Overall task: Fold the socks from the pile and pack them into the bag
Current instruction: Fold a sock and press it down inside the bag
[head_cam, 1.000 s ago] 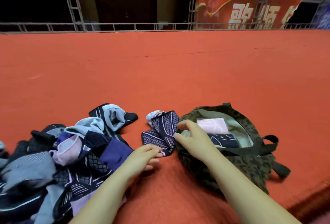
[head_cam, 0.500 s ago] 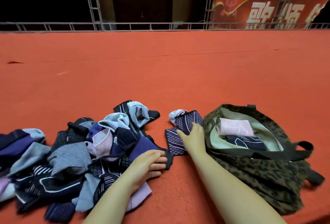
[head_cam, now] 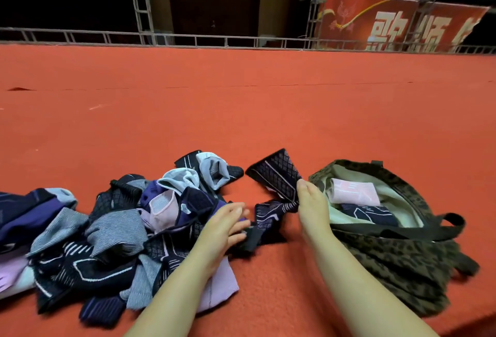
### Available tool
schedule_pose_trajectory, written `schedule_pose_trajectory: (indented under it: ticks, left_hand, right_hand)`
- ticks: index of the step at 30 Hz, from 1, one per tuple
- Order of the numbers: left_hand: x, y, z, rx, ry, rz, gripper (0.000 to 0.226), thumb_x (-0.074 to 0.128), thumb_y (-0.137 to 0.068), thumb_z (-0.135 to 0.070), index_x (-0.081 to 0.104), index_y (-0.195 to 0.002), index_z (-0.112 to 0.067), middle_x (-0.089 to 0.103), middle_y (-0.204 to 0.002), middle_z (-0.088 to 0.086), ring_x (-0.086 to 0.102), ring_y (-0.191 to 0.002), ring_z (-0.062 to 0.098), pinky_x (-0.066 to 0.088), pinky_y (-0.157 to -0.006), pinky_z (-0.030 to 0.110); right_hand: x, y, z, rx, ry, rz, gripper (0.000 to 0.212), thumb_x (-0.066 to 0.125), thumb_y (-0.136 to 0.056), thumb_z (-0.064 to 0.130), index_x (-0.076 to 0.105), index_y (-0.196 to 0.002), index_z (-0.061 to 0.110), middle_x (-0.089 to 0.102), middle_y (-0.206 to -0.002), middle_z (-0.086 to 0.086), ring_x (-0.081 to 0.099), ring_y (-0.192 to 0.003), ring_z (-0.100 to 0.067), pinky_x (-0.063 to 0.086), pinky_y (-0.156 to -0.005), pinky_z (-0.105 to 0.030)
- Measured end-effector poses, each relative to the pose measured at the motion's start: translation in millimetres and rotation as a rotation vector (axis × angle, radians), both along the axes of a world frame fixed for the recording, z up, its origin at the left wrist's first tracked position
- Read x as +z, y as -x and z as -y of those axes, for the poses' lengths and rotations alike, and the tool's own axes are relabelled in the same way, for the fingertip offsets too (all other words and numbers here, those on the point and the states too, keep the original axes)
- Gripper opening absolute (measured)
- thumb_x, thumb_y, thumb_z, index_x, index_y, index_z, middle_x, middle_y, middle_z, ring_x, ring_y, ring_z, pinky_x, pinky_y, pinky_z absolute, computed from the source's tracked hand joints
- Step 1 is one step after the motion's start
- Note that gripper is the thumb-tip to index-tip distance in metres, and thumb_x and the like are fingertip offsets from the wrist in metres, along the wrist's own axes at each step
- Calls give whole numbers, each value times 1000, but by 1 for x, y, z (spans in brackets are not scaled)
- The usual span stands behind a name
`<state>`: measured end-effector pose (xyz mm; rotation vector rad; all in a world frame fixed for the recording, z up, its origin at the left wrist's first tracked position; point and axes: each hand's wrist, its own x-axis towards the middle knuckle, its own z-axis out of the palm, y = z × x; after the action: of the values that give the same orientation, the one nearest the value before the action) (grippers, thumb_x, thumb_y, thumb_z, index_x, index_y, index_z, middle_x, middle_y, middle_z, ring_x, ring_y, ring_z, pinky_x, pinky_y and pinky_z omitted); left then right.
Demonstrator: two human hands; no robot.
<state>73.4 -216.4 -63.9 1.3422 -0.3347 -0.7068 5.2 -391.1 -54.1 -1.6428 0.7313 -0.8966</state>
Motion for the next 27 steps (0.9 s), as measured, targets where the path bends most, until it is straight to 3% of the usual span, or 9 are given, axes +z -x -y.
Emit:
schedule_pose_trajectory:
  ticks: [2,4,6,9,13,15,20,24,27]
  left_hand:
    - [12,-2,4,66,22,70,24,48,-96,-27,56,-118,-22,58,-125,2,55,-114,16,45,-86,29]
    - [26,-2,6,90,38,144,37,52,-95,-29,47,-131,-21,52,-131,-3,50,-118,11,40,-96,29]
    - [39,2,9,75,43,161,55,58,-92,-35,37,-140,-18,50,-130,-4,50,-115,10,37,-104,32]
    - [55,4,9,31,101,118,50,68,-83,-37,53,-122,-9,64,-122,11,63,-107,24,44,-102,46]
    - [75,3,22,93,131,138,28,73,-79,-32,63,-98,-14,73,-97,10,68,-94,29,50,-94,50]
    - [93,2,34,52,69,252,10,63,-89,-26,65,-88,-16,73,-88,4,68,-86,23,52,-90,46]
    - [132,4,53,1,18,488,21,57,-93,-26,67,-77,-17,69,-77,0,62,-71,16,49,-72,34]
    - [127,18,47,26,62,423,21,54,-95,-25,66,-81,-15,69,-79,1,62,-72,14,49,-71,30]
    - [87,42,27,-5,20,274,23,51,-97,-25,67,-84,-14,73,-89,5,66,-84,19,51,-84,37]
  right_hand:
    - [17,8,-9,67,-187,145,39,44,-99,24,55,-82,-10,54,-79,-5,48,-76,-15,41,-70,-28]
    - [35,22,-17,157,-398,227,31,44,-101,23,64,-86,4,66,-87,-7,59,-80,-19,49,-80,-35]
    - [53,39,-24,237,-405,135,26,45,-100,29,64,-86,20,68,-86,1,63,-80,-14,52,-77,-31]
    - [63,55,-27,260,-402,83,22,50,-97,36,64,-84,26,70,-87,5,66,-85,-15,52,-77,-31]
    - [74,58,-31,379,-516,174,19,55,-95,21,64,-95,5,72,-89,-14,68,-76,-25,56,-76,-39]
    - [89,51,-26,359,-464,202,14,55,-94,16,63,-94,5,71,-84,-13,67,-71,-22,57,-70,-35]
    - [133,43,-4,170,-171,170,14,60,-92,22,66,-84,12,66,-77,-8,60,-66,-18,50,-66,-34]
    - [131,57,-7,164,-3,122,18,61,-91,23,64,-77,13,62,-70,-1,57,-64,-15,46,-62,-29]
    - [99,77,-16,197,120,-37,19,64,-88,24,62,-72,15,56,-64,6,47,-60,-6,38,-56,-19]
